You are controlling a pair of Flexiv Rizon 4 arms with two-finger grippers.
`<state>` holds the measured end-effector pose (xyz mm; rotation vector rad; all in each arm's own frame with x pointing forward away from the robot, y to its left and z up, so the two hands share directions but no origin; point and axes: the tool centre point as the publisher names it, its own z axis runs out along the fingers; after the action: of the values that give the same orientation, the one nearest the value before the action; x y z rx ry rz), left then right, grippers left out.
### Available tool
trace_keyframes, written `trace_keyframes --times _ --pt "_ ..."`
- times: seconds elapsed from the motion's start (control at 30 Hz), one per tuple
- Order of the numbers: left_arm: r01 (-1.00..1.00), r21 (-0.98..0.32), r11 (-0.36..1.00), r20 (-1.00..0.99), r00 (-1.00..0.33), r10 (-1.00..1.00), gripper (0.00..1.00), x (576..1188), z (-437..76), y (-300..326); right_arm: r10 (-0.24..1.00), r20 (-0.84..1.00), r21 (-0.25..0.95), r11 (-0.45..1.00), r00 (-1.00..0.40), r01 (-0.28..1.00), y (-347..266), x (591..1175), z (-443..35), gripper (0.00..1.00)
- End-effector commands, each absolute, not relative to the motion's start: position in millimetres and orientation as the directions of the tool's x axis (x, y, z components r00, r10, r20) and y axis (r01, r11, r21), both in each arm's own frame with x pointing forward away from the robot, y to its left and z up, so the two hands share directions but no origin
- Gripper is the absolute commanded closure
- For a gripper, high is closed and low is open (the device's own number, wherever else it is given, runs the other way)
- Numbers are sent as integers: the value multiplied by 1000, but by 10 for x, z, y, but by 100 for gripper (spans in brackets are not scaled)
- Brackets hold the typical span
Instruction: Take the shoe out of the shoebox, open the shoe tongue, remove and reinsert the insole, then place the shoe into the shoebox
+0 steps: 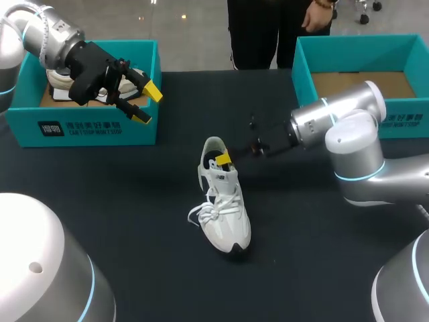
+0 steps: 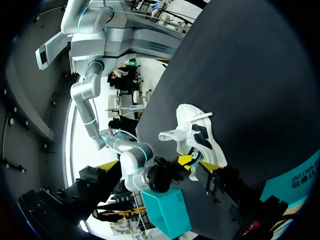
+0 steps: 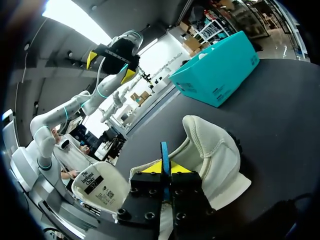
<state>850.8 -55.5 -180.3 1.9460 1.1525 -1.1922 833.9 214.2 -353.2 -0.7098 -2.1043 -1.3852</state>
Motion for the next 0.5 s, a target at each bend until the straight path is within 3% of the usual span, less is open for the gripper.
trace_keyframes --times 0.03,0.23,0.33,0.37,0.4,0.5 --pt "886 35 -462 -898 231 374 0 8504 -1800 -552 147 676 646 355 -722 676 2138 8282 -3544 100" --pt "886 35 -462 -898 231 374 0 8504 -1800 -552 152 672 647 356 -725 674 2135 8265 -3538 98" --pt "886 35 -462 -898 231 374 0 8504 -1800 -552 151 663 655 356 -733 666 2164 8286 -3516 76" --pt "886 35 -462 -898 231 374 0 8504 -1800 -552 150 659 658 359 -737 662 2176 8293 -3506 63" --pt "886 35 -462 -898 231 374 0 8504 -1800 -552 149 656 660 361 -740 659 2186 8297 -3494 56" --pt "886 35 -462 -898 231 374 0 8504 -1800 -552 145 646 666 372 -749 647 2203 8302 -3465 55"
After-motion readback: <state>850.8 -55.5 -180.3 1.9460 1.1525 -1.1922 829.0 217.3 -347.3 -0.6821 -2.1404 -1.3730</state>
